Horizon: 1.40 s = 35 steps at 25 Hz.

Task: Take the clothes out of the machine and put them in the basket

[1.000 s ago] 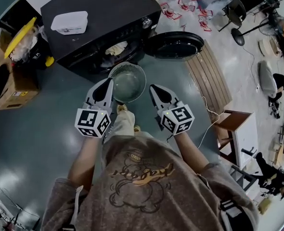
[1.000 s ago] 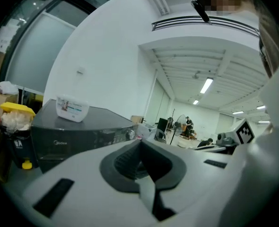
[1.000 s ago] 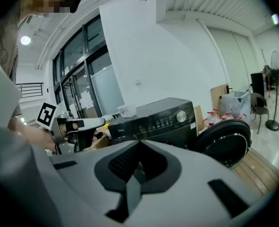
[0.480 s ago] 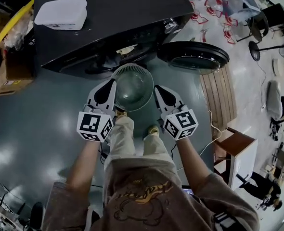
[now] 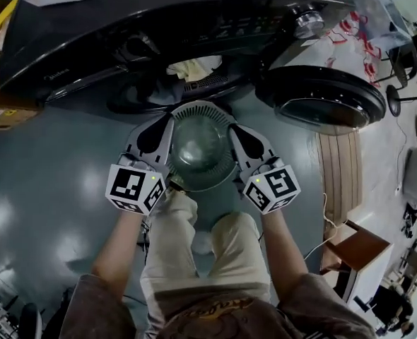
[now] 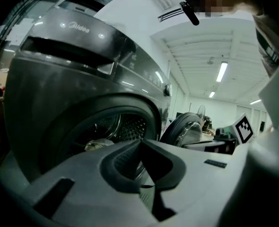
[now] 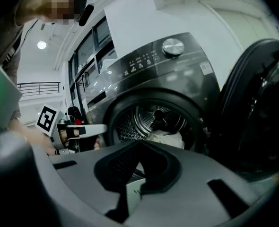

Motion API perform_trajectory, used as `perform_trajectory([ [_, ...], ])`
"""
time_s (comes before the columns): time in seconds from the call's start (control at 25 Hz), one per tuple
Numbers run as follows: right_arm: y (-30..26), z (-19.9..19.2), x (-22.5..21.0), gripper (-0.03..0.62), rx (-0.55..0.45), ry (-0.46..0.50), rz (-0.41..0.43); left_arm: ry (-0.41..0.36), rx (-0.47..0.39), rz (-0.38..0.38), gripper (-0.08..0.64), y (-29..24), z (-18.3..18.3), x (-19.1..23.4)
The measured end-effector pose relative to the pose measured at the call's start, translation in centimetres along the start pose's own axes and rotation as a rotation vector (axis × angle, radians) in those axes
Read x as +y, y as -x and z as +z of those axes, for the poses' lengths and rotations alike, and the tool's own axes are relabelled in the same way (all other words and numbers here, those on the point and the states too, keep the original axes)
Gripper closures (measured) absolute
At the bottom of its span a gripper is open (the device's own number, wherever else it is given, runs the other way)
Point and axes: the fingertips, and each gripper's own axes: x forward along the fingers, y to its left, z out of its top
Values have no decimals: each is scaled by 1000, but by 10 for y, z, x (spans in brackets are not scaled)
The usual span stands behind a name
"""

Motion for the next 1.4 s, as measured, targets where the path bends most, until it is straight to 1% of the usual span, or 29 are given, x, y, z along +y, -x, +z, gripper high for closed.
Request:
perform_trajectory([
  [0.12,-21,-31,-23,597,-31,1,-7,-33,-14,-18,554,-22,-30,9],
  [0.28,-43,-74,-46,597,-44,15,-15,-46,3,-38,554,-48,-69,18],
  [0.48,-55,-109,-54,597,-73,60,30,-85,-39,-38,554,-65,-102,19],
  [0.64,-56,-132,-64,597,-81,93,27,-84,-69,-40,554,-68,-123,14],
  [0.76,-55,-138,-69,597,-120,87,34,-77,-95,-38,554,-65,-131,10],
  [0.96,-50,-142,-62,597,-141,131,76,-103,-116,-9,554,-62,-136,6],
  [1.04,-46,-138,-61,597,-155,137,89,-117,-122,3,554,-61,-134,4],
  [1.2,-39,-117,-62,597,-216,129,109,-141,-159,37,554,-57,-122,8],
  [1.28,-34,-112,-62,597,-239,133,120,-145,-166,52,554,-55,-123,8],
  [1.4,-25,-115,-65,597,-252,134,115,-150,-152,59,554,-56,-132,2],
])
